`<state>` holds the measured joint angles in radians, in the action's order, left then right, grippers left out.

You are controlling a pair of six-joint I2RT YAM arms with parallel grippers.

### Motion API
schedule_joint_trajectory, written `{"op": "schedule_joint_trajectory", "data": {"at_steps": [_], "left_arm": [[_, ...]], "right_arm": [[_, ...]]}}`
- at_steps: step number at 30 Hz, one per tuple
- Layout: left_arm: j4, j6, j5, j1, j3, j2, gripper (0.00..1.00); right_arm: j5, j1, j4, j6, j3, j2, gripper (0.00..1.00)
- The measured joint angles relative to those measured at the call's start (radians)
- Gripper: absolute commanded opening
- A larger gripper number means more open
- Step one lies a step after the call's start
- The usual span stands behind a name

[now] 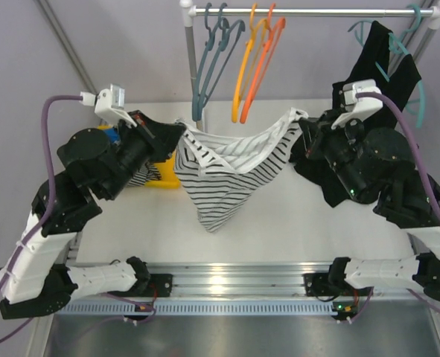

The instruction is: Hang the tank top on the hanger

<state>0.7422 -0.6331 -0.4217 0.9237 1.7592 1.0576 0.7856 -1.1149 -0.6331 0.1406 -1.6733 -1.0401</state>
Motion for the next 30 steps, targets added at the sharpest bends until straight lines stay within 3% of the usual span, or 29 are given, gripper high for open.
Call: {"op": "schedule_joint_trajectory", "data": {"at_steps": [4,8,15,20,25,30], "left_arm": [[0.021,0.0,-0.006,0.0,-0.003,0.019,0.0],[0.005,-0.039,0.003,0.0,-0.147,0.008,0.0],[-0.134,-0.175,0.095,-0.002,-0.665,-0.025,0.0],[-0.301,-0.246,0.212,-0.056,-0.983,0.042,0.02],[-0.442,-0.251,0.31,-0.111,-1.063,0.148,0.09],[-0.546,-0.227,0.369,-0.125,-1.047,0.187,0.23]], "right_arm": [[-0.005,0.024,0.0,-0.067,-0.032,-0.022,0.0],[-0.041,0.065,-0.002,-0.063,0.033,-0.003,0.0],[-0.178,0.095,0.04,0.164,0.597,0.177,0.0],[-0.302,0.097,0.045,0.382,0.988,0.239,0.0],[-0.368,0.108,0.041,0.512,1.137,0.242,0.03],[-0.389,0.114,0.066,0.544,1.133,0.237,0.17]]}}
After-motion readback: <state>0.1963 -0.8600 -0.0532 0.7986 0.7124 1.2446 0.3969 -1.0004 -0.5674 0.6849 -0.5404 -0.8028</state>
